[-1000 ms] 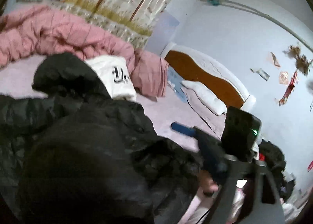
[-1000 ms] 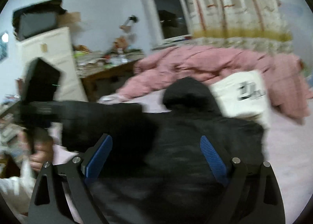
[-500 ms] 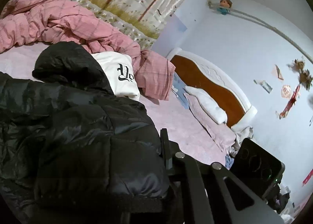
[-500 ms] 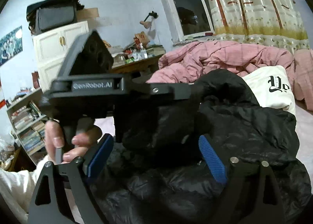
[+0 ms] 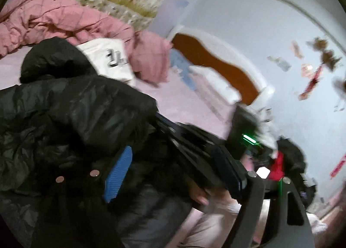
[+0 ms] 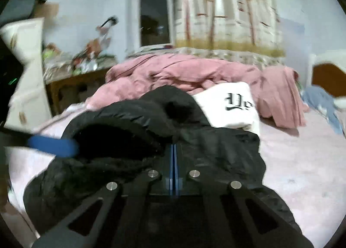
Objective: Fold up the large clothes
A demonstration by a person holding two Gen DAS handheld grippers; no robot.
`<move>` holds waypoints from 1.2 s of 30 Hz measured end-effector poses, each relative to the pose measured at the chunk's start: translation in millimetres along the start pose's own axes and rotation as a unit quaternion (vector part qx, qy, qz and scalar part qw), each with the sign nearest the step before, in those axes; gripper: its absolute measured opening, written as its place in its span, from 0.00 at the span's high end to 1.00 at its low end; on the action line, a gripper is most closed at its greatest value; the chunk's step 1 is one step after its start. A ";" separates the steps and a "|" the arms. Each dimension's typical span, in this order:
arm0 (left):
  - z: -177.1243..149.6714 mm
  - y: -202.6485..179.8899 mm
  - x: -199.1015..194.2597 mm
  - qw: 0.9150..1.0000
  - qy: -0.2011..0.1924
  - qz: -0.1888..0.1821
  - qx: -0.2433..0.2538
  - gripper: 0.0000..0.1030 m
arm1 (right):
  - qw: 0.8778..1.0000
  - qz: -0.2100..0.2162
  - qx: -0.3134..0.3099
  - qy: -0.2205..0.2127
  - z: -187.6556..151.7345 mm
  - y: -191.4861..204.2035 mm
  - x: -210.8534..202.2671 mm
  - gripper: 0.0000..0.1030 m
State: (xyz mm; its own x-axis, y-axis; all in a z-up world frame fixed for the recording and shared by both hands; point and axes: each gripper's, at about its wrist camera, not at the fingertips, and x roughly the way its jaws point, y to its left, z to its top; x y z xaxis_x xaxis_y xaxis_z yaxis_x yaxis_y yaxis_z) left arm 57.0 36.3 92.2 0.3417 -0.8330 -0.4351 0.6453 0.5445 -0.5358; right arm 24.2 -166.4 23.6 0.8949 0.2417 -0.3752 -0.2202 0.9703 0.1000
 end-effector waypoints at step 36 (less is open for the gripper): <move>-17.0 176.2 -44.8 0.911 -0.063 0.397 -0.093 0.20 | 0.998 -0.028 0.059 0.002 72.6 -96.5 -12.8 0.98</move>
State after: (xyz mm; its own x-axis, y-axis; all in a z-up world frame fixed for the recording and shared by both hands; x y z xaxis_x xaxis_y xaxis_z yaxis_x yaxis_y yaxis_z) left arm 143.8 171.2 5.0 0.7331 -0.1675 -0.6592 0.0372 0.9776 -0.2071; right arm 62.1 -263.6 85.7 0.9029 0.1871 -0.3869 -0.1223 0.9749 0.1860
